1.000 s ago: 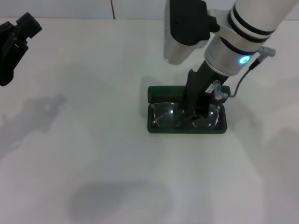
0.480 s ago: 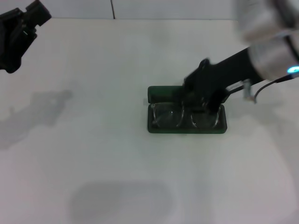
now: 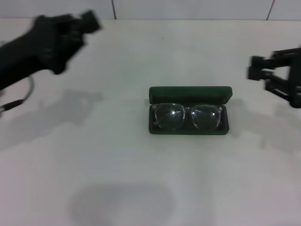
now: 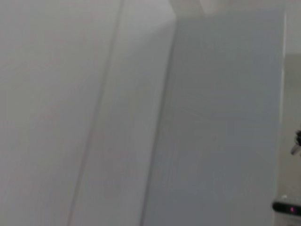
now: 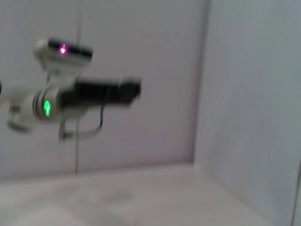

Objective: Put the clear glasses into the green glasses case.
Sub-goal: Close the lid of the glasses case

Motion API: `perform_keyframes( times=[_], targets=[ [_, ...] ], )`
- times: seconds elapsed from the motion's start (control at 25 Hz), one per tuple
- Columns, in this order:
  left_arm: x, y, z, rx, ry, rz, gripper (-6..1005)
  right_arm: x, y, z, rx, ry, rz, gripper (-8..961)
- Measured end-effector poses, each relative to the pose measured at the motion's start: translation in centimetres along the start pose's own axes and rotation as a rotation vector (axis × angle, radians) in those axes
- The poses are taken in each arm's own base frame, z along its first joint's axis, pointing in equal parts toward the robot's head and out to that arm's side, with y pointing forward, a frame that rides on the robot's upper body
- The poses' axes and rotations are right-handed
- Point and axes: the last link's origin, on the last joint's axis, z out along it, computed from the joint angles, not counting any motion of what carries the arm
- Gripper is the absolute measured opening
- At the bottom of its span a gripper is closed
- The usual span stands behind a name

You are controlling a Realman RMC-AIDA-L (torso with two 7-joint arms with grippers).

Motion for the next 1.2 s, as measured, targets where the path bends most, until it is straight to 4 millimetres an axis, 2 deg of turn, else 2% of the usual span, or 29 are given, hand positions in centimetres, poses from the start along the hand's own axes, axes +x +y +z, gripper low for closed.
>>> perform_keyframes(
  times=[0.04, 0.24, 0.4, 0.8, 1.2],
  targets=[
    [-0.3, -0.1, 0.6, -0.009, -0.024, -0.011, 51, 0.6, 0.1, -0.7, 0.012, -0.030, 0.016, 162],
    [-3.1, -1.0, 7.0, -0.074, -0.244, -0.080, 53, 5.2, 1.0, -5.5, 0.161, -0.234, 0.105, 164],
    [-4.6, -1.2, 10.4, -0.107, -0.352, -0.101, 56, 7.0, 1.5, -7.4, 0.280, -0.293, 0.127, 165],
    [-7.2, -2.4, 13.1, -0.019, -0.466, -0.083, 59, 7.9, 1.6, -9.5, 0.403, -0.322, 0.132, 165],
    [-10.7, -2.6, 14.7, 0.080, -0.613, -0.011, 55, 7.9, 1.2, -9.5, 0.435, -0.342, 0.131, 165]
  ],
)
